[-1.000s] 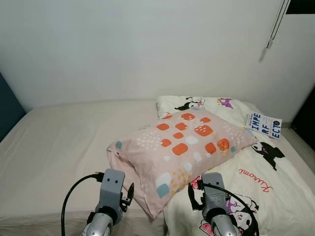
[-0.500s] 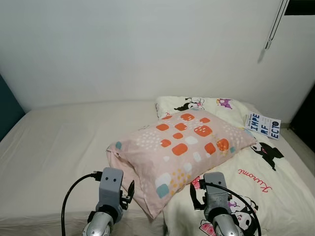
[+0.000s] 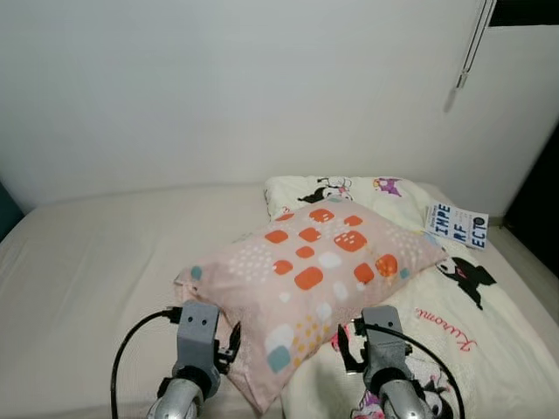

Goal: Clean up the room

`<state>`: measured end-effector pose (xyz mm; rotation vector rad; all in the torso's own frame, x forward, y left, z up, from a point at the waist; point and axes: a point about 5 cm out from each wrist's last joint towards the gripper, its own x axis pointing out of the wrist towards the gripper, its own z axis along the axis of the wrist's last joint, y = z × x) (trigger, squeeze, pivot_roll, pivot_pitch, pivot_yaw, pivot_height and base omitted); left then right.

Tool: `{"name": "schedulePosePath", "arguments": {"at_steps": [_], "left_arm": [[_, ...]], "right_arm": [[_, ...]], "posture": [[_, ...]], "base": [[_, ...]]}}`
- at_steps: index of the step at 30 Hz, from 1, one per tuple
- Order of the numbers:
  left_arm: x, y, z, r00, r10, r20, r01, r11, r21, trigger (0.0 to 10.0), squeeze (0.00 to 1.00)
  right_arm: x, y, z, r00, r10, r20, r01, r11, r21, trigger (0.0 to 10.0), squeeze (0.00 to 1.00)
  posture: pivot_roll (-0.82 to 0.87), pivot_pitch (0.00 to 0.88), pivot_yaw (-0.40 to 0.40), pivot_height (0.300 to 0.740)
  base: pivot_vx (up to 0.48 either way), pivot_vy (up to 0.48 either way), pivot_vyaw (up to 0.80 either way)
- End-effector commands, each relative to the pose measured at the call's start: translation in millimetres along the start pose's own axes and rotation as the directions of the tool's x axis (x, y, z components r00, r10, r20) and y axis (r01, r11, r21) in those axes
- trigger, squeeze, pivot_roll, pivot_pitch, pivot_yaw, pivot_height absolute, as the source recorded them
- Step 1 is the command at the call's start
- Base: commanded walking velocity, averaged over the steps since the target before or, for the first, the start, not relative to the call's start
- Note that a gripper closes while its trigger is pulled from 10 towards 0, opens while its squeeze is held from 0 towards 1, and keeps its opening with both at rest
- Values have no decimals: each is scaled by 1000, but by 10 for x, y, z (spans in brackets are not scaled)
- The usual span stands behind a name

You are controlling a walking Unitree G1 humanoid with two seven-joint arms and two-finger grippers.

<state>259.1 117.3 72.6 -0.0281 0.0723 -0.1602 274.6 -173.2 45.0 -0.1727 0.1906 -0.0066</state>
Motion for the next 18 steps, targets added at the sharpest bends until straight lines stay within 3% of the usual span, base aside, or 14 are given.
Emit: {"name": "schedulePosePath", "arguments": {"at_steps": [1,18], "left_arm": [[-28,70,-16,1000,24,0,-24,1000,11,10000,0],[-56,107,-39,999,36,-13,-35,999,23,10000,0]], "right_arm": [[-15,89,-32,1000,25,-18,-25,1000,16,10000,0],[-18,124,-32,999,37,-21,-36,999,18,10000,0]], "posture": [[-56,79,21,740],[-49,87,20,740]], "base": [[0,0,0],[0,0,0]]}}
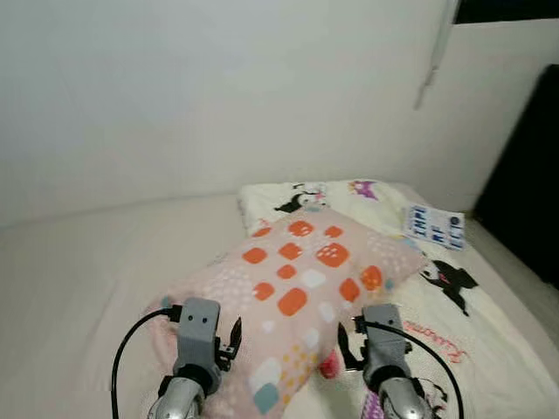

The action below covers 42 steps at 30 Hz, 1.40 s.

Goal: Clean up the room

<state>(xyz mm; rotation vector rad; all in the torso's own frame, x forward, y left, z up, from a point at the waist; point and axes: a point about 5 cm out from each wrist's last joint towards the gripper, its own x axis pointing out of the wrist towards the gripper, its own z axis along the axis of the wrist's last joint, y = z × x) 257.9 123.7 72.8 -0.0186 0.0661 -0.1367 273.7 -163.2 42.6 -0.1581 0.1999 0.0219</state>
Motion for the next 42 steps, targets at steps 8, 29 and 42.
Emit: {"name": "schedulePosePath", "arguments": {"at_steps": [8,29,42], "left_arm": [[13,141,-39,996,86,-36,-85,996,29,10000,0],[115,117,-12,997,71,-39,-66,991,117,10000,0],[124,197,-33,991,129,-46,-124,987,103,10000,0]], "right_arm": [[33,71,30,999,46,-11,-46,998,41,10000,0],[100,-31,121,1000,17,14,-18,999,42,10000,0],[99,-36,110,1000,16,9,-16,999,42,10000,0]], "posture": [[-45,95,20,740],[-48,102,31,740],[-48,104,25,740]], "base": [[0,0,0],[0,-114,0],[0,0,0]]}}
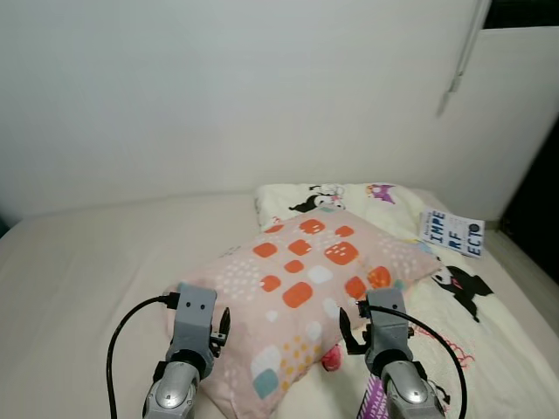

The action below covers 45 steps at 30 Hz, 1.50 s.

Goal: Clean up the room

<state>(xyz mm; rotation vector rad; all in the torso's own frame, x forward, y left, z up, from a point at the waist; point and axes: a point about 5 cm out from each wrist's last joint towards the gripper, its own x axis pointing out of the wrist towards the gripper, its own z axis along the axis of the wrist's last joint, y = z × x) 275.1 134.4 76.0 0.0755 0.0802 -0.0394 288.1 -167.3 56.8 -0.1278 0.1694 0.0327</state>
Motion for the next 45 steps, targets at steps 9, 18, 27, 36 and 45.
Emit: {"name": "schedulePosePath", "arguments": {"at_steps": [9,18,27,36,45], "left_arm": [[30,70,-52,1000,-14,-22,15,1000,17,10000,0],[93,101,-3,1000,-18,-5,18,1000,24,10000,0],[83,130,-29,1000,-7,-14,8,1000,20,10000,0],[85,117,-37,1000,-11,-21,11,1000,-3,10000,0],[140,198,9,1000,-9,-13,9,1000,-5,10000,0]], "right_arm": [[-20,-7,-55,999,-14,-32,15,999,37,10000,0],[-14,-52,-40,999,-30,-26,31,999,41,10000,0],[-25,-61,-48,999,-34,-27,35,998,44,10000,0],[-19,-69,-25,999,-39,-10,39,998,39,10000,0],[33,-79,20,999,-33,-4,34,998,47,10000,0]], "posture": [[-54,103,24,740],[-59,96,32,705],[-59,88,36,666],[-47,95,39,661],[-37,106,43,636]], "base": [[0,0,0],[0,0,0],[0,0,0],[0,0,0],[0,0,0]]}}
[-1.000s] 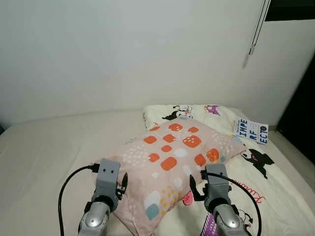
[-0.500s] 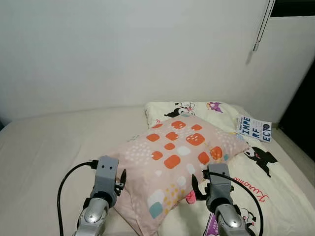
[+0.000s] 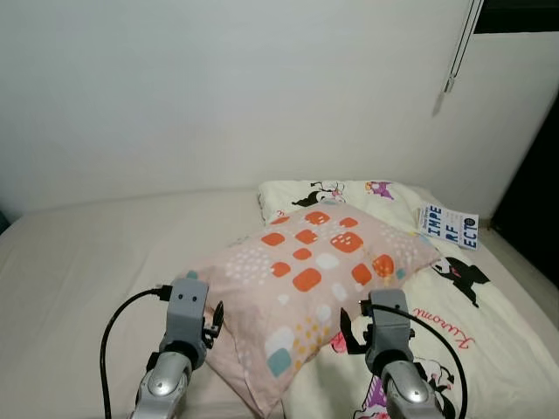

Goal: Clean up the room

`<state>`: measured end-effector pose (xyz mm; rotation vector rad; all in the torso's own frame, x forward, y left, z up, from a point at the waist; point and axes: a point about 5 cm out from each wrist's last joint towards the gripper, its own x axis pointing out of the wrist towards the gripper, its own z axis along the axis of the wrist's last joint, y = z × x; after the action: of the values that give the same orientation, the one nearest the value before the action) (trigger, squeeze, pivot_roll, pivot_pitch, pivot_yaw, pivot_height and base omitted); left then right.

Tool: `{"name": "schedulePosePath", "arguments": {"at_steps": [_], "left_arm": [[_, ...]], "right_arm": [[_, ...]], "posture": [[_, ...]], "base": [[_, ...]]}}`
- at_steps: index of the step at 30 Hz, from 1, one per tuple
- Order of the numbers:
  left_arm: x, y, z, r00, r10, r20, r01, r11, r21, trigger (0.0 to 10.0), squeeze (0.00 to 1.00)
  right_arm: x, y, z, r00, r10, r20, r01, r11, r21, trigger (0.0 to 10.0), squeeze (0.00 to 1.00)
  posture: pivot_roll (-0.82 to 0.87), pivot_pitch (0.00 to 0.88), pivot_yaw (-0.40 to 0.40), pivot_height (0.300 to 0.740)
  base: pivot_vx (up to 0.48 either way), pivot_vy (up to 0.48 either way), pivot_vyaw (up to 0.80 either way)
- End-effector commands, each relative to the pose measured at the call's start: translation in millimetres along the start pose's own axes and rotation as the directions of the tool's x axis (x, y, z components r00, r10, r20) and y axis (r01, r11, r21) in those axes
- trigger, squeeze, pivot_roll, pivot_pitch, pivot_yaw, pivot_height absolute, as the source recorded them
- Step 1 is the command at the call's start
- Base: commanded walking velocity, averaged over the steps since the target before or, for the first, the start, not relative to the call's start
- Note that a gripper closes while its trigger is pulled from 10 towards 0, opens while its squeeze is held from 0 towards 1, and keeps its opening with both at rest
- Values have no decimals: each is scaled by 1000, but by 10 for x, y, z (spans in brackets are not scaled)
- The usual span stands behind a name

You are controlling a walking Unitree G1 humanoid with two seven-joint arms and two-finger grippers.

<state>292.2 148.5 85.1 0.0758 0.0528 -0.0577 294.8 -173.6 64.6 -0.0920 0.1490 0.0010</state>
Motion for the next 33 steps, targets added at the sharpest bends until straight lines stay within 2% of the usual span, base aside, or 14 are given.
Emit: {"name": "schedulePosePath", "arguments": {"at_steps": [1,8,22,29,31,33], "left_arm": [[-21,43,-84,999,8,-41,-8,1000,-7,10000,0],[-28,49,-83,999,8,-41,-8,1000,-4,10000,0],[-141,-4,-106,999,-12,-50,11,1000,-13,10000,0],[-152,-10,-88,999,-20,-41,21,1000,14,10000,0],[-157,-23,-87,999,-30,-41,32,999,33,10000,0],[-164,-10,-106,998,-11,-60,12,1000,17,10000,0]], "right_arm": [[-19,-6,-59,1000,-4,-22,4,1000,8,10000,0],[-18,-5,-57,1000,-5,-20,6,1000,10,10000,0],[-42,57,-104,999,-1,-32,2,1000,26,10000,0],[-50,71,-114,999,-3,-35,4,1000,30,10000,0],[-52,74,-118,999,-3,-37,4,1000,30,10000,0],[-54,79,-123,999,-3,-38,4,1000,30,10000,0]], "posture": [[-37,106,43,636],[-29,117,43,636],[-8,132,53,636],[-7,133,56,636],[-5,133,56,636],[-4,135,58,636]], "base": [[0,0,0],[0,0,0],[0,0,0],[0,0,0],[0,-480,0],[0,-240,0]]}}
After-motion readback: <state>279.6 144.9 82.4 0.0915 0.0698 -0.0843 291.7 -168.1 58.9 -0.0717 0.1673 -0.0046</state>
